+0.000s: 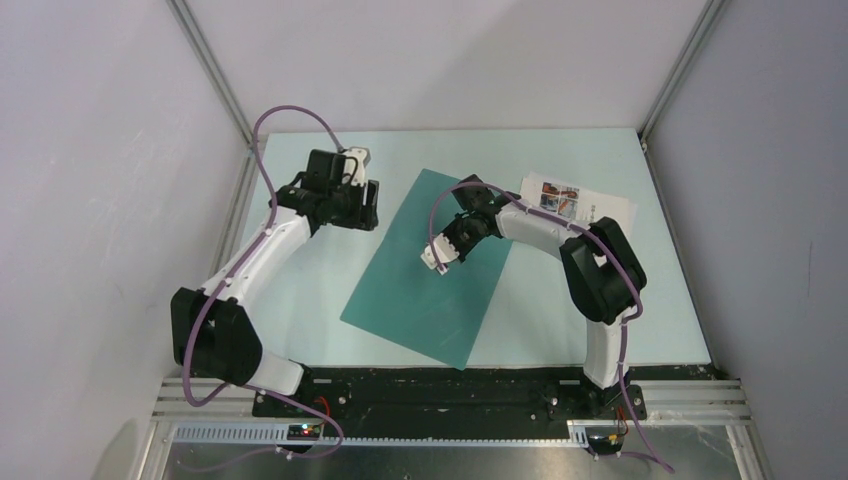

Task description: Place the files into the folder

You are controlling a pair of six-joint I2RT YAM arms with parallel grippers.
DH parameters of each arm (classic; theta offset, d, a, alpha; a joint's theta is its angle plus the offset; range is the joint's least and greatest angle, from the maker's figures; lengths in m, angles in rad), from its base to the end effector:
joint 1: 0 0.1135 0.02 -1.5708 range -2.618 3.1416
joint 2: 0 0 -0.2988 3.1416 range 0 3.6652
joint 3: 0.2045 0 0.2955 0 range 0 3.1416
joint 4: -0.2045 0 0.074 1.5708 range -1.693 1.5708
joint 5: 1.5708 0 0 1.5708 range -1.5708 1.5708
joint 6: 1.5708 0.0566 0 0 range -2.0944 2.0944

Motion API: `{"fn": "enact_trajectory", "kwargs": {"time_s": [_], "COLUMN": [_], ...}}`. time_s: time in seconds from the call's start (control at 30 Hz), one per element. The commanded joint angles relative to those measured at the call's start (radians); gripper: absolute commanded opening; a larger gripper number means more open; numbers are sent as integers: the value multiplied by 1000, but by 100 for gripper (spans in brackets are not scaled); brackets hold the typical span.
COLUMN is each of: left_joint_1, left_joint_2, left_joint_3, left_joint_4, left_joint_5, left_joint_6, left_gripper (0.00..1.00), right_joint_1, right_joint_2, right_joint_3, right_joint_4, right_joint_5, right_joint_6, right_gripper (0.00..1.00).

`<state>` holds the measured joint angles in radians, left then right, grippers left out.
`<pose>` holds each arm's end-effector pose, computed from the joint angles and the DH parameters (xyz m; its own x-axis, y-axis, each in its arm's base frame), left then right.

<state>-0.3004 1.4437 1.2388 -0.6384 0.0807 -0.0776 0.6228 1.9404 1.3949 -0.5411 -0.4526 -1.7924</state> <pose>0.3467 -0.1122 0.3124 -0.7381 0.1478 -0.6583 0.2898 0.9506 -0.1116 0.3629 0.2911 0.1828 0.8311 -0.4833 -0.2753 -0.5497 -0.6381 -0.5392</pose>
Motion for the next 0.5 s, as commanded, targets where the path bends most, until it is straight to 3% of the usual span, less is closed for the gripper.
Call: {"fn": "enact_trajectory", "kwargs": {"time_s": [0.0, 0.23, 0.47], "left_joint_1": [12, 43, 125], "left_joint_2": [-17, -33, -85], "left_joint_3": [-7, -10, -61], "left_joint_4": [14, 3, -21], "left_joint_5": [-9, 11, 70], "left_joint_6": [13, 16, -17], "left_gripper": [70, 70, 69], "right_joint_1": [5, 20, 65], "right_joint_2": [13, 25, 66], "right_joint_3": [-1, 19, 147], "right_joint_4": [19, 74, 50], "right_joint_5": [7, 32, 145], "right_joint_6": [-7, 79, 415], "right_gripper": [12, 2, 0]}}
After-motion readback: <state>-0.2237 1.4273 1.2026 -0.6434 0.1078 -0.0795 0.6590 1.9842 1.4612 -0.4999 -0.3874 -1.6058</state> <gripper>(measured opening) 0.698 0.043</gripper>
